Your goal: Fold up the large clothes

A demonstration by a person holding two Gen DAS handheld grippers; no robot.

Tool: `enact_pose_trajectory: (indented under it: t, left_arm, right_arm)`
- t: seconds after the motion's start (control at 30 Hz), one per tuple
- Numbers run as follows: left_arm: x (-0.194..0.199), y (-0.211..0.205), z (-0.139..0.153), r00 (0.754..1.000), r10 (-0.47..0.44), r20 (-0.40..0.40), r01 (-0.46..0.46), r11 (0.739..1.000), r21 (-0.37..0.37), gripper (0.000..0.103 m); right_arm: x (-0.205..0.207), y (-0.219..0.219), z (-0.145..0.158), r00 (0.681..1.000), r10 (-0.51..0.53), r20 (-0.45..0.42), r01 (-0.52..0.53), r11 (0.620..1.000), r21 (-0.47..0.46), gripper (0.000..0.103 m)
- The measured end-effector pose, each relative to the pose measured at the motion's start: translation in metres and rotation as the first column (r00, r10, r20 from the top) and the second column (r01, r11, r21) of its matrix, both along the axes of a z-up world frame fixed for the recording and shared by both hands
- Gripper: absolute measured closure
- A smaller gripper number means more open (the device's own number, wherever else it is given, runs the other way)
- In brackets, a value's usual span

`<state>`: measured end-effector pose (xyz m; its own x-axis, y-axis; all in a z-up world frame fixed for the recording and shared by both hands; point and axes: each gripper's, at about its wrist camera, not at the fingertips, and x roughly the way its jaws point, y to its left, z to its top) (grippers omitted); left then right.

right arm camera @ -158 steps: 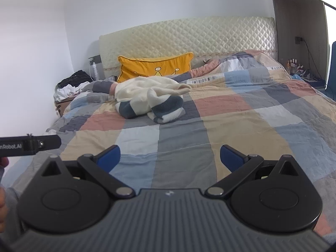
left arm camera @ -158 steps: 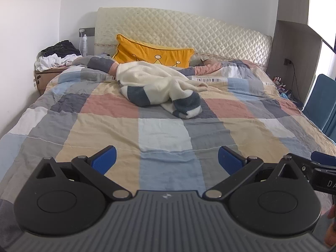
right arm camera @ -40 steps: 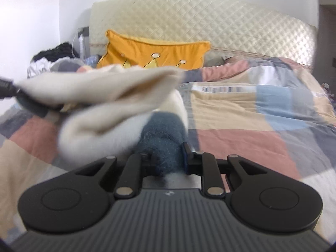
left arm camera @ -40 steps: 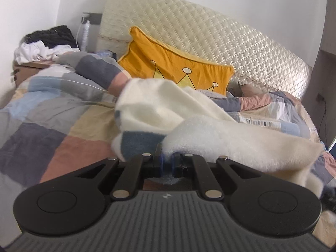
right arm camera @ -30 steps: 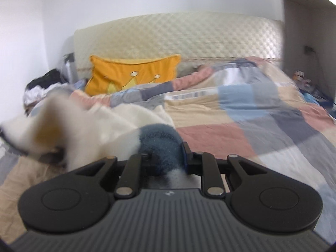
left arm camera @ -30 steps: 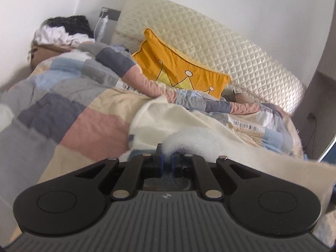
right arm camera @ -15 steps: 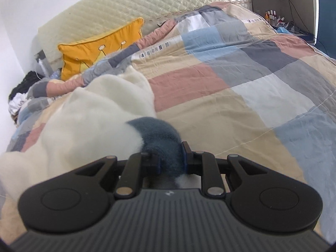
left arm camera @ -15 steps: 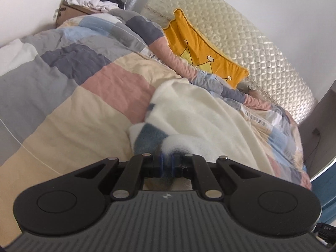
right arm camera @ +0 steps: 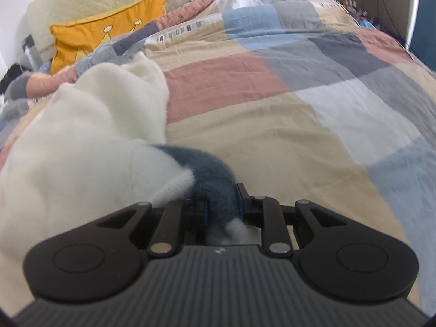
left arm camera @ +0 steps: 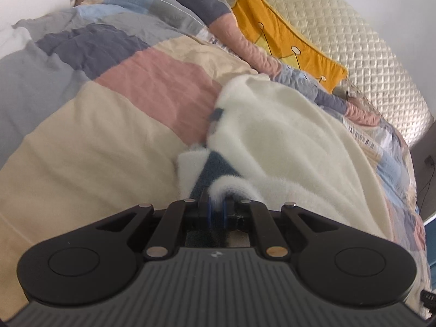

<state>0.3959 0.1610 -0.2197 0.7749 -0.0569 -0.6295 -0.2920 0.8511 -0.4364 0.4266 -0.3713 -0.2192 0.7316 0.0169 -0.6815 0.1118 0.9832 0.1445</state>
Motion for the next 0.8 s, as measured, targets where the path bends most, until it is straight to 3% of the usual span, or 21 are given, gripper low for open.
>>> enact_pose_trajectory:
  t: [0.17,0.3,0.33,0.37,0.43,0.53,0.67,0.8]
  left_arm:
    - [0.007,-0.008,-0.003,0.999,-0.045,0.014,0.044,0.997,0.069,0.094]
    - [-0.008,-0.010,0.004,1.000,-0.025,0.016,0.024,0.998,0.055,0.086]
    - [-0.012,-0.009,0.006,1.000,-0.012,0.016,0.011,0.998,0.055,0.076]
    - [-0.018,-0.007,0.009,1.000,0.012,0.010,-0.012,0.998,0.054,0.058]
    - [-0.033,-0.002,0.014,0.998,0.053,0.014,-0.054,0.998,0.035,0.044]
    - [-0.057,0.004,0.021,0.997,0.083,0.001,-0.083,0.996,-0.033,0.042]
    - [-0.088,-0.006,0.037,0.997,0.073,0.013,-0.072,0.995,-0.064,0.042]
    - [-0.119,-0.017,0.045,0.998,0.051,0.031,-0.047,0.991,-0.127,0.041]
  right_arm:
    - [0.002,-0.004,-0.003,1.000,0.003,0.009,-0.003,1.000,0.021,0.080]
    - [-0.005,0.000,0.003,1.000,0.014,0.013,-0.014,1.000,-0.018,0.076]
    - [-0.008,0.002,0.006,1.000,0.014,0.018,-0.014,0.999,-0.029,0.075]
    - [-0.013,0.002,0.009,1.000,0.011,0.027,-0.010,0.999,-0.033,0.074]
    - [-0.021,0.002,0.014,1.000,-0.008,0.029,0.009,0.999,-0.038,0.067]
    - [-0.039,0.000,0.024,0.998,-0.059,0.019,0.060,0.997,-0.049,0.051]
    - [-0.065,-0.006,0.033,0.994,-0.104,0.021,0.103,0.994,0.020,0.050]
    - [-0.094,-0.015,0.035,0.986,-0.168,0.002,0.165,0.969,0.182,0.050]
